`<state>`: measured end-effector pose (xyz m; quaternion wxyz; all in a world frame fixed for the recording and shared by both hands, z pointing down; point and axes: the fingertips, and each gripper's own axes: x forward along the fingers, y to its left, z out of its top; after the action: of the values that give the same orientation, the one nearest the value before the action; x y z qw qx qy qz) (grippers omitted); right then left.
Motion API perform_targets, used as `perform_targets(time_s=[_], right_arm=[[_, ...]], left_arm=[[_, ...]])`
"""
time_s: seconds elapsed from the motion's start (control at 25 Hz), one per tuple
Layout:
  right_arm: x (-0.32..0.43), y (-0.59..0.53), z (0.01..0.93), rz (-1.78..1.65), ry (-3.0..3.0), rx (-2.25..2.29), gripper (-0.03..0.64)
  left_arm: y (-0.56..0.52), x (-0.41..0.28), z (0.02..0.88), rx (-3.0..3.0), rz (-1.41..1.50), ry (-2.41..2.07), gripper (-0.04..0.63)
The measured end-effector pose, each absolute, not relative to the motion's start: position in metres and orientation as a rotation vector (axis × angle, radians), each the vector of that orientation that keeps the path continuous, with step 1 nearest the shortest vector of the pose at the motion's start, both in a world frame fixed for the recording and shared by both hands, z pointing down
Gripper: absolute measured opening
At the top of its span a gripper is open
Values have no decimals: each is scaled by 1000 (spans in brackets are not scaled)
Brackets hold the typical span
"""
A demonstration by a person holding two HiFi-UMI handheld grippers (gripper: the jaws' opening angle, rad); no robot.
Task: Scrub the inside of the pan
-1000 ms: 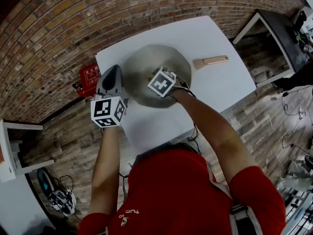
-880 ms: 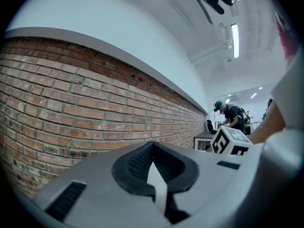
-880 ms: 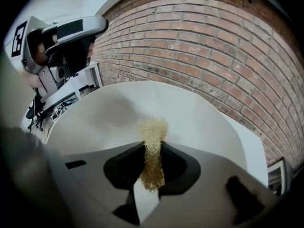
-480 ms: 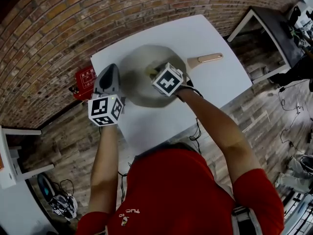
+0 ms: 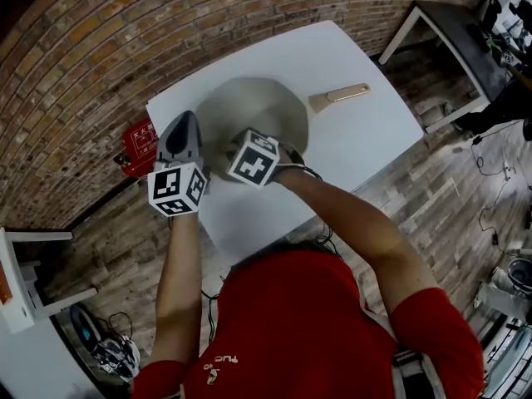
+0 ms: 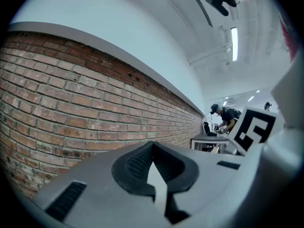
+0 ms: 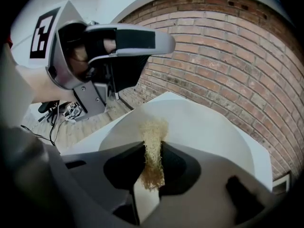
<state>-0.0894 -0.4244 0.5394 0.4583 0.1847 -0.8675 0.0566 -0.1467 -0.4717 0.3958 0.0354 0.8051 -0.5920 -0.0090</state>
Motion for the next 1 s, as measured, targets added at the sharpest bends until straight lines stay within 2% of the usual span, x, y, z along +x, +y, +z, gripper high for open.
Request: perform_targets(time_s=[0.6, 1.0], right_arm=[[2, -469, 533, 212, -2040, 666, 87], [4, -469, 495, 178, -2212, 741, 87]], left_arm=[[-466, -146, 399, 2472, -6, -1822, 14], [-462, -124, 394, 2506, -7, -1790, 14]])
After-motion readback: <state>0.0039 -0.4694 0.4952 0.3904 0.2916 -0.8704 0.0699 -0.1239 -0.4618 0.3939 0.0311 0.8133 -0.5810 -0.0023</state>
